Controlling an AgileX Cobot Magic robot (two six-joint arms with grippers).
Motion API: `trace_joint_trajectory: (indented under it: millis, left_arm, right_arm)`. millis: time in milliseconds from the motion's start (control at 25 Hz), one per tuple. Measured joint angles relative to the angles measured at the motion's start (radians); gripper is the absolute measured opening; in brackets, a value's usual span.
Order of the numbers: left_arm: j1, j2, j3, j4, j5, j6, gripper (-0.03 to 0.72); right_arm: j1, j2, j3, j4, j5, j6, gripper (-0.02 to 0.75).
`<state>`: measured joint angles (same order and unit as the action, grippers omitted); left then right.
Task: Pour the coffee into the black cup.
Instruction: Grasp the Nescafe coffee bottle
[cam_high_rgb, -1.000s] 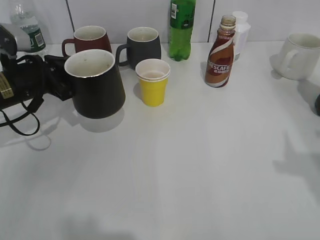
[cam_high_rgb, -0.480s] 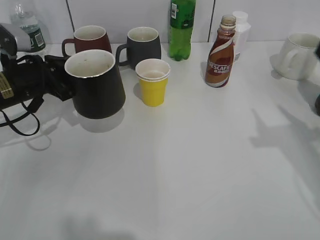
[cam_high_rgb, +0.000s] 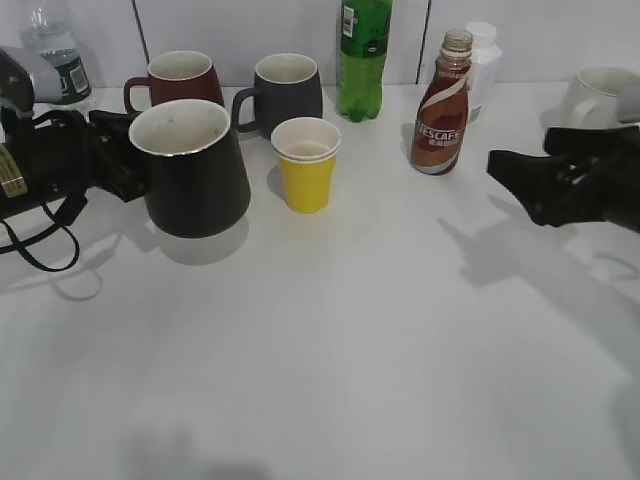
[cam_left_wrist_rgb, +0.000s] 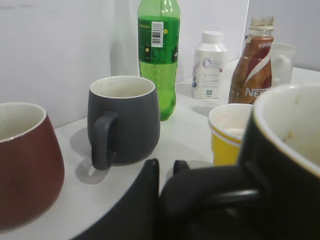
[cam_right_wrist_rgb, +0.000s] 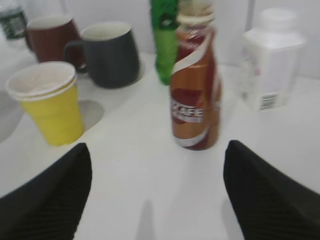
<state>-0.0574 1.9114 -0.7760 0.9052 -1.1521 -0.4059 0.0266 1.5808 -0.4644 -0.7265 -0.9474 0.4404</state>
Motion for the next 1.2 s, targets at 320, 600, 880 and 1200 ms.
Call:
trace_joint_trajectory:
  millis: [320, 600, 880, 1200]
  left_arm:
    - [0.0, 0.0, 0.0, 0.0, 0.0, 0.0, 0.053]
    - [0.0, 0.0, 0.0, 0.0, 0.0, 0.0, 0.053]
    - [0.0, 0.0, 0.0, -0.001, 0.0, 0.0, 0.052]
    - [0.0, 0.0, 0.0, -0.002, 0.0, -0.001, 0.052]
  right_arm:
    - [0.006, 0.187, -0.197, -0.082, 0.025, 0.018, 0.666]
    - [0.106, 0.31, -0.305, 0.042, 0.119, -0.038, 0.666]
    - [0.135, 0.406, -0.37, 0.225, 0.128, -0.107, 0.666]
    - [0.135, 0.52, -0.466, 0.246, 0.109, -0.115, 0.666]
